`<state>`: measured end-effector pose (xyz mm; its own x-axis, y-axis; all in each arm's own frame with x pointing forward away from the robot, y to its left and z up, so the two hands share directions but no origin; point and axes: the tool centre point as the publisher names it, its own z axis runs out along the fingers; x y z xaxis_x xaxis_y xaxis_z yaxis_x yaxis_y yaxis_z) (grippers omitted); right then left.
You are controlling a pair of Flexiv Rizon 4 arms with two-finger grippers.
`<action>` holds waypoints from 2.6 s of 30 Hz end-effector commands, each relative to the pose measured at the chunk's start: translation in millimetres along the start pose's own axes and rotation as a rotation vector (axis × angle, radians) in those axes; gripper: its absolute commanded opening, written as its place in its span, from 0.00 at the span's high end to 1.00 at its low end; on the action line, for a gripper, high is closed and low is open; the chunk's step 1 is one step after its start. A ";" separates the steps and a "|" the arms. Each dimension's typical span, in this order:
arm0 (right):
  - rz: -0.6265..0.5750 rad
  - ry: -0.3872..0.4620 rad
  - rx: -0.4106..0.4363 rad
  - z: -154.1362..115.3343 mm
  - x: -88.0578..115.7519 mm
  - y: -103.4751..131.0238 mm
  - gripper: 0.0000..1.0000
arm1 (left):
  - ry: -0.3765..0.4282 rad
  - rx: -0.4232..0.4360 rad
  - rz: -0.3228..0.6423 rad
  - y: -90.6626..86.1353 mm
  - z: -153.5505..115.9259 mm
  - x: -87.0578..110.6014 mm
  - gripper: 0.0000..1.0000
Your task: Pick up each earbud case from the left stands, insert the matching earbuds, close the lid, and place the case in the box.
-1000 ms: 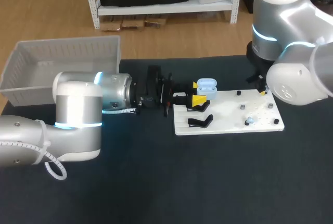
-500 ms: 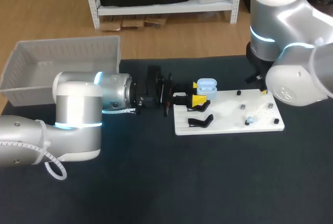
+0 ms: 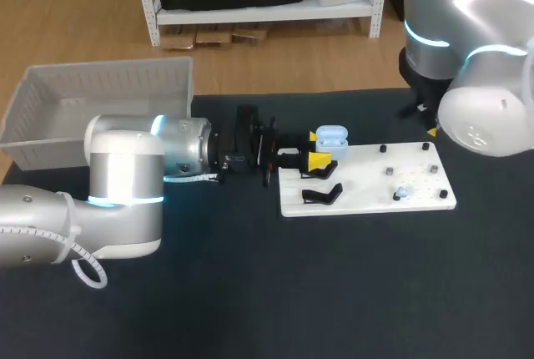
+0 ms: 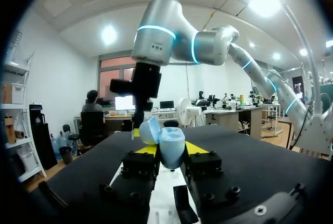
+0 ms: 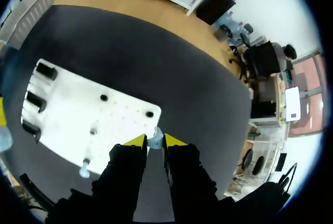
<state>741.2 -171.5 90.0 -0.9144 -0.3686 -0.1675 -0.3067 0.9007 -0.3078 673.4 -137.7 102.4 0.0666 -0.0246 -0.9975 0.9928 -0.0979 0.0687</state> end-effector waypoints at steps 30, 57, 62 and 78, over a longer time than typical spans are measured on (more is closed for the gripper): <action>0.018 -0.029 -0.085 -160.1 72.3 86.3 1.00 | -0.004 -0.003 0.004 -0.5 -0.2 1.1 1.00; 0.617 0.305 -0.366 -157.5 18.7 151.0 1.00 | -0.004 -0.003 0.004 -0.5 -0.2 1.1 1.00; 0.617 0.305 -0.366 -157.5 18.7 151.0 1.00 | -0.004 -0.003 0.004 -0.5 -0.2 1.1 1.00; 0.727 0.221 -0.346 -165.0 9.0 165.0 1.00 | -0.004 -0.003 0.004 -0.5 -0.2 1.1 1.00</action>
<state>643.4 11.4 194.4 -0.9392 0.3429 0.0163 0.3423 0.9322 0.1177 673.4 -137.7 102.4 0.0666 -0.0245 -0.9975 0.9928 -0.0980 0.0687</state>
